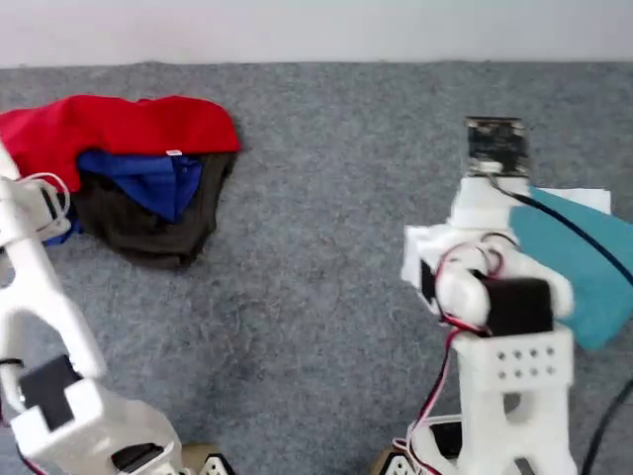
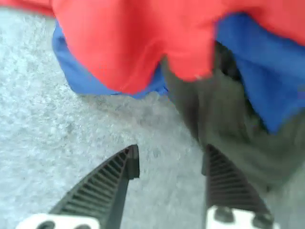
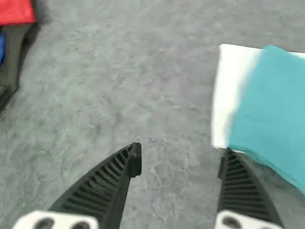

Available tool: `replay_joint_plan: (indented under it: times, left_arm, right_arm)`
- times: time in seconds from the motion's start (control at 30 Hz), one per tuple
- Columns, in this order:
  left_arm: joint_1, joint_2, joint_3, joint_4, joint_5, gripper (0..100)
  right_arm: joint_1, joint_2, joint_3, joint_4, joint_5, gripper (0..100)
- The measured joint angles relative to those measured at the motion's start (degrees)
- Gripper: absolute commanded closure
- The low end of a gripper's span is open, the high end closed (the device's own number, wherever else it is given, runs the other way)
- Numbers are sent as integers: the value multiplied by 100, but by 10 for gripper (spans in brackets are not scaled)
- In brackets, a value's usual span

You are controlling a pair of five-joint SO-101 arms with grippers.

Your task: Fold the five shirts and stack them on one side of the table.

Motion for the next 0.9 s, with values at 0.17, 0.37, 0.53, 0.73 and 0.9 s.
replay_joint_plan:
  times: [0.17,0.37,0.53,0.73,0.9]
  left_arm:
    - [-624,598,-809,-229,466,739]
    - [-607,1547,-897,-1029,475,944]
    - [-325,1591,-1363,-1002,501,990]
    - [-9,1459,-2277,0,501,989]
    - [35,1266,-2479,202,501,904]
  right_arm:
    - [-237,413,0,-475,-88,763]
    - [-237,800,0,-1064,-105,763]
    - [-229,1011,0,-1099,-105,763]
    - [-237,1011,0,-1099,-105,763]
    - [-237,1029,0,-1099,-105,764]
